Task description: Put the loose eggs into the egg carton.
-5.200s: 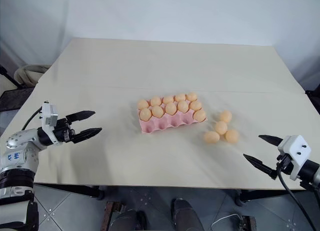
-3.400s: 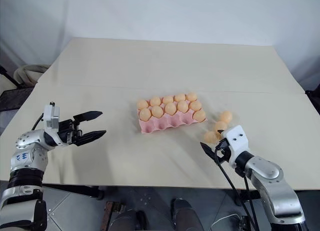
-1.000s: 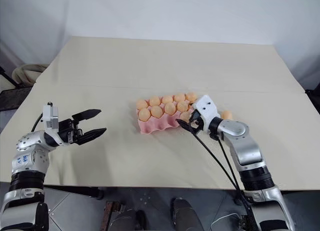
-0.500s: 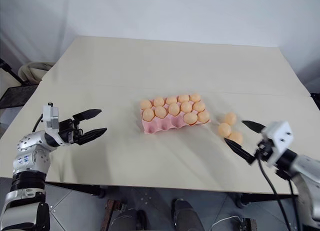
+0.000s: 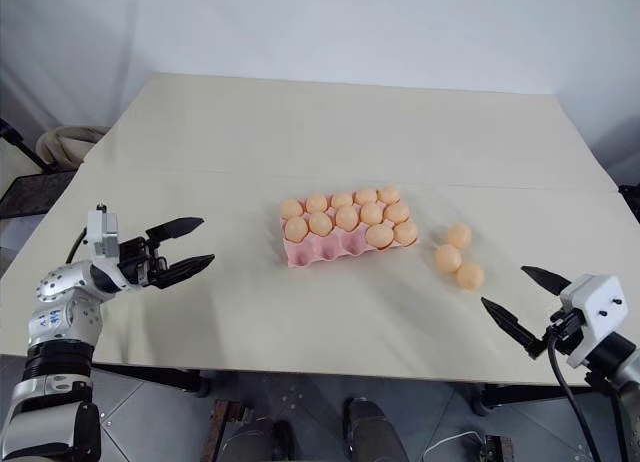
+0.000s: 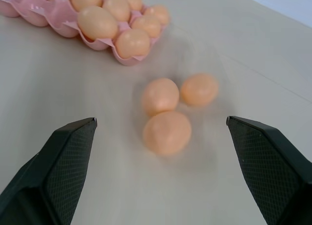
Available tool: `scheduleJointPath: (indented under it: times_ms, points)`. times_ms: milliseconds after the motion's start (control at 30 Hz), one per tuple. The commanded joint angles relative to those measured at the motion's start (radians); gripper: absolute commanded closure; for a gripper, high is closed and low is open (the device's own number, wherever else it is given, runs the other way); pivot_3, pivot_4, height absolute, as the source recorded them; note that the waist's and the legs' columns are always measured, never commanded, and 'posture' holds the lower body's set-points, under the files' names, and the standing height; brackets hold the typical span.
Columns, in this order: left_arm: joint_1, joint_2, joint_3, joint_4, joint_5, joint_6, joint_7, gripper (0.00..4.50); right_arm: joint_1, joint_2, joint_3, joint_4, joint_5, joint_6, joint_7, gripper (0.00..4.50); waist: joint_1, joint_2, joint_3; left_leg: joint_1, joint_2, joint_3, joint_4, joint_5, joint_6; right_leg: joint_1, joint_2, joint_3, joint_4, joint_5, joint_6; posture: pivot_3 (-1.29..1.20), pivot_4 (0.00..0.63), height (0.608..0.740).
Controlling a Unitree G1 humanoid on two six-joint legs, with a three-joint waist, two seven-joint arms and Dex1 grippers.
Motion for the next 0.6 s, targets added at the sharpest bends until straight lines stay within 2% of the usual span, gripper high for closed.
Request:
scheduleJointPath:
  times_ms: [33, 300, 600]
  points:
    - [-0.025, 0.003, 0.009, -0.015, -0.009, -0.018, -0.003, 0.0, -0.028, 0.022, 0.021, -0.012, -0.003, -0.003, -0.05, 0.04, -0.001, 0.0, 0.0, 0.0, 0.0, 0.0, 0.0, 0.0, 0.0, 0.0, 0.0, 0.0, 0.0, 0.0, 0.0, 0.0, 0.15, 0.74]
    - [-0.016, 0.002, 0.013, -0.022, -0.012, -0.023, 0.004, 0.0, -0.107, 0.067, 0.132, 0.028, -0.037, 0.036, -0.142, 0.04, 0.0, 0.0, 0.0, 0.0, 0.0, 0.0, 0.0, 0.0, 0.0, 0.0, 0.0, 0.0, 0.0, 0.0, 0.0, 0.0, 0.15, 0.74]
    - [-0.013, -0.007, 0.008, -0.029, -0.012, -0.024, 0.011, 0.0, -0.262, 0.075, 0.234, 0.217, -0.13, 0.05, -0.227, 0.04, -0.001, 0.0, 0.0, 0.0, 0.0, 0.0, 0.0, 0.0, 0.001, -0.001, 0.0, 0.0, 0.0, 0.0, -0.001, 0.0, 0.15, 0.74]
